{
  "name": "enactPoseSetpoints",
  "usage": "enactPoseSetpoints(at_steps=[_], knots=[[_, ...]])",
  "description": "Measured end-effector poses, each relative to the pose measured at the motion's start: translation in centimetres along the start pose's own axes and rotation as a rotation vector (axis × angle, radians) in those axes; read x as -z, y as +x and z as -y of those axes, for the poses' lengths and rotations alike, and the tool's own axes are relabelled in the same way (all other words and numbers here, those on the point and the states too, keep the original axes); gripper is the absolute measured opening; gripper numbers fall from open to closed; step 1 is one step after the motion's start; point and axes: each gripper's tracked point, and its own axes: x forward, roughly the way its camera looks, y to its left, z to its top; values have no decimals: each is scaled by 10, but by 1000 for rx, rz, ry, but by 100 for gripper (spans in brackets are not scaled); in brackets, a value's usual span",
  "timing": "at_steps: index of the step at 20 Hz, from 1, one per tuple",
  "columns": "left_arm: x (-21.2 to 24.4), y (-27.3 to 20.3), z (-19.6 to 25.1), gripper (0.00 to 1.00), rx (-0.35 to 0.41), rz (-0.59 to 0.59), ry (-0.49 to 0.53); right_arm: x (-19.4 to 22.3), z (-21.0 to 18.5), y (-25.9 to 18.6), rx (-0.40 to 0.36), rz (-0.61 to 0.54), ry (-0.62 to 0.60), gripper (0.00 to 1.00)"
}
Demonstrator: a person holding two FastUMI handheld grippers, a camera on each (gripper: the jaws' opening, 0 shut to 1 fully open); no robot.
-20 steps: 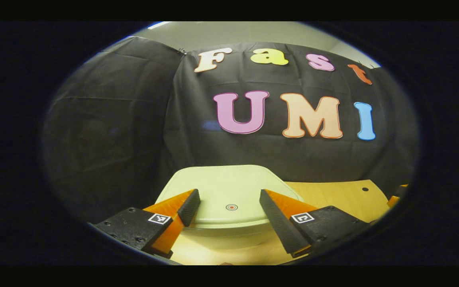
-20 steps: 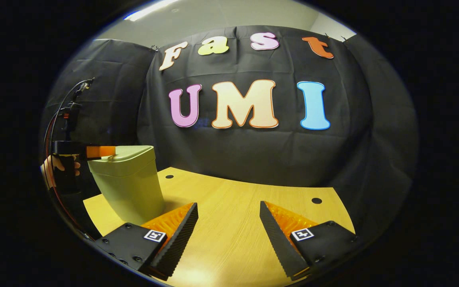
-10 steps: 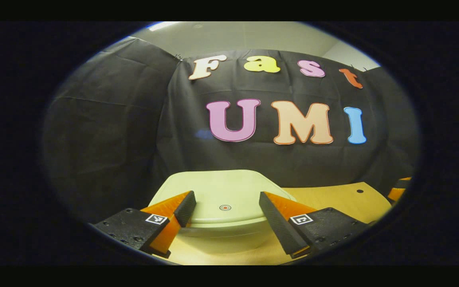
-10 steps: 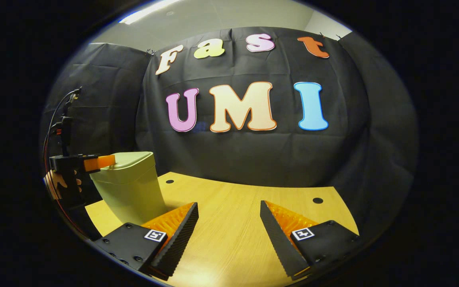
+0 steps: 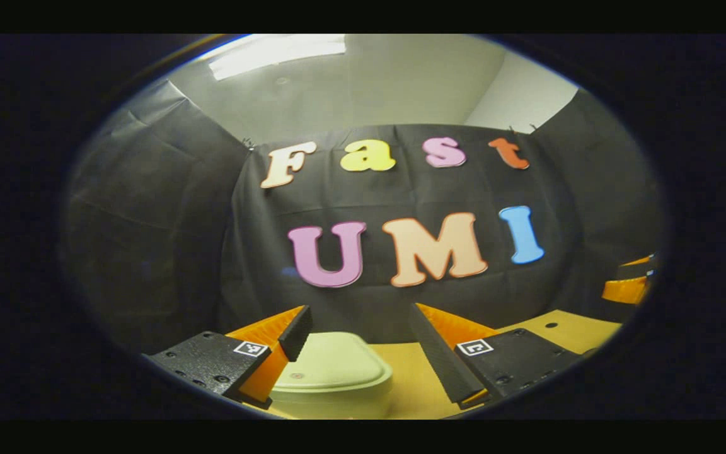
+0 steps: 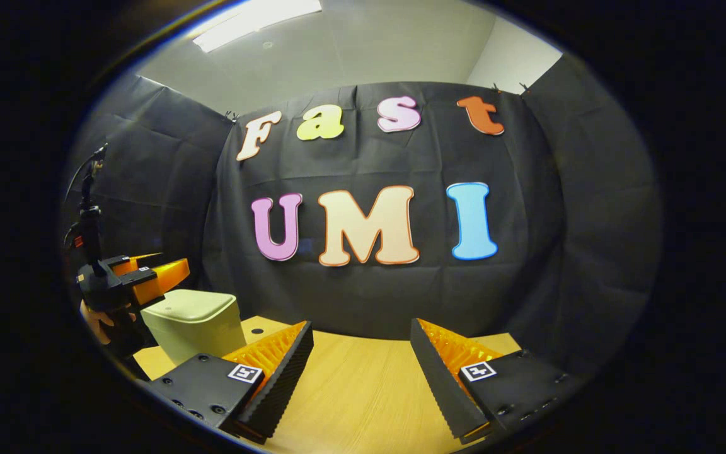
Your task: Press the lid of the desktop garbage bin to open it, pick up the crumpled paper on the desktop and throw it into the bin, then pick up the pop can on the desktop and drop it into the bin, and finally close the garbage bin lid.
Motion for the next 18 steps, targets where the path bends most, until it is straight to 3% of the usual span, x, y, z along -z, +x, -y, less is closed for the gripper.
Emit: enactPoseSetpoints(at_steps=[3, 4, 8, 9, 10, 11, 12, 13, 14, 16, 18], knots=[[-20, 14, 55, 93, 120, 21, -67, -20, 19, -12, 58, 46, 17, 98], [-29, 16, 71, 99, 153, 33, -81, -24, 26, -15, 76, 55, 27, 98], [-46, 21, 108, 95, 223, 59, -99, -34, 54, -27, 130, 73, 39, 98], [-46, 23, 115, 99, 237, 57, -94, -36, 59, -29, 140, 75, 39, 97], [-45, 24, 120, 95, 249, 54, -91, -37, 62, -31, 147, 79, 39, 98], [-43, 25, 125, 99, 257, 48, -89, -39, 65, -34, 155, 84, 36, 97], [-38, 25, 129, 94, 265, 36, -93, -40, 68, -36, 159, 88, 32, 96], [-34, 27, 131, 99, 265, 21, -104, -41, 70, -37, 162, 92, 29, 96], [-33, 28, 133, 94, 265, 15, -123, -42, 71, -36, 165, 94, 24, 96], [-32, 33, 137, 99, 259, 5, -156, -47, 74, -35, 171, 97, 5, 96], [-31, 36, 142, 94, 260, 0, -166, -56, 77, -33, 177, 113, -11, 96]])
